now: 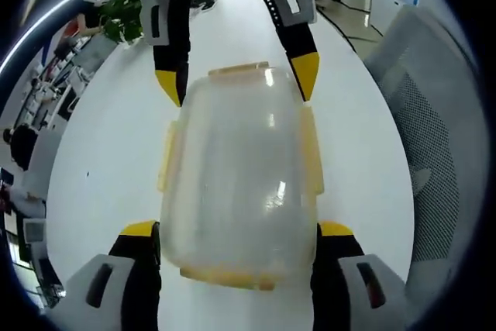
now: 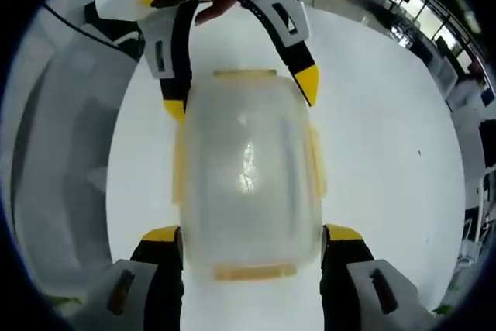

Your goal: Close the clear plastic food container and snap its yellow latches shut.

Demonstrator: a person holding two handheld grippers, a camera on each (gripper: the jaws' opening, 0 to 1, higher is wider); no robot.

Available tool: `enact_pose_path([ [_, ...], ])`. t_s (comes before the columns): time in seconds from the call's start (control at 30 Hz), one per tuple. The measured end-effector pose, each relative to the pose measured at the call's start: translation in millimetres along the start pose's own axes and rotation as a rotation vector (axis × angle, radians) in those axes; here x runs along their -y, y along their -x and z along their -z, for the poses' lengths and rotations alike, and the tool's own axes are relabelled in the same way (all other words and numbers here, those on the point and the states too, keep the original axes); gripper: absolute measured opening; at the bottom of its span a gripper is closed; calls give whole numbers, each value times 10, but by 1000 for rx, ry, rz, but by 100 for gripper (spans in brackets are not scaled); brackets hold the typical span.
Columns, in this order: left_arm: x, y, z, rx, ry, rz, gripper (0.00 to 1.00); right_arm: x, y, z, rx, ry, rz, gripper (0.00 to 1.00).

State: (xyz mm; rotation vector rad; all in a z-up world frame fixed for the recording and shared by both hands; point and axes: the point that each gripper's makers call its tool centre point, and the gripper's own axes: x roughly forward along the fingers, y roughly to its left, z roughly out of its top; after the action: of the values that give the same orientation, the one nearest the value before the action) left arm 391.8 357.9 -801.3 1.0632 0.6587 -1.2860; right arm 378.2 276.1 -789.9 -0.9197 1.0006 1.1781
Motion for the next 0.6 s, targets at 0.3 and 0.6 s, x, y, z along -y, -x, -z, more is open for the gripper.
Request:
enact_pose_path([
  [0.3, 1, 23, 37, 0, 10, 0, 80, -1, -10, -35, -5, 8, -3, 72],
  [0.6, -60, -8, 30, 4, 8, -2, 80, 57, -11, -17, 4, 4, -1, 72],
])
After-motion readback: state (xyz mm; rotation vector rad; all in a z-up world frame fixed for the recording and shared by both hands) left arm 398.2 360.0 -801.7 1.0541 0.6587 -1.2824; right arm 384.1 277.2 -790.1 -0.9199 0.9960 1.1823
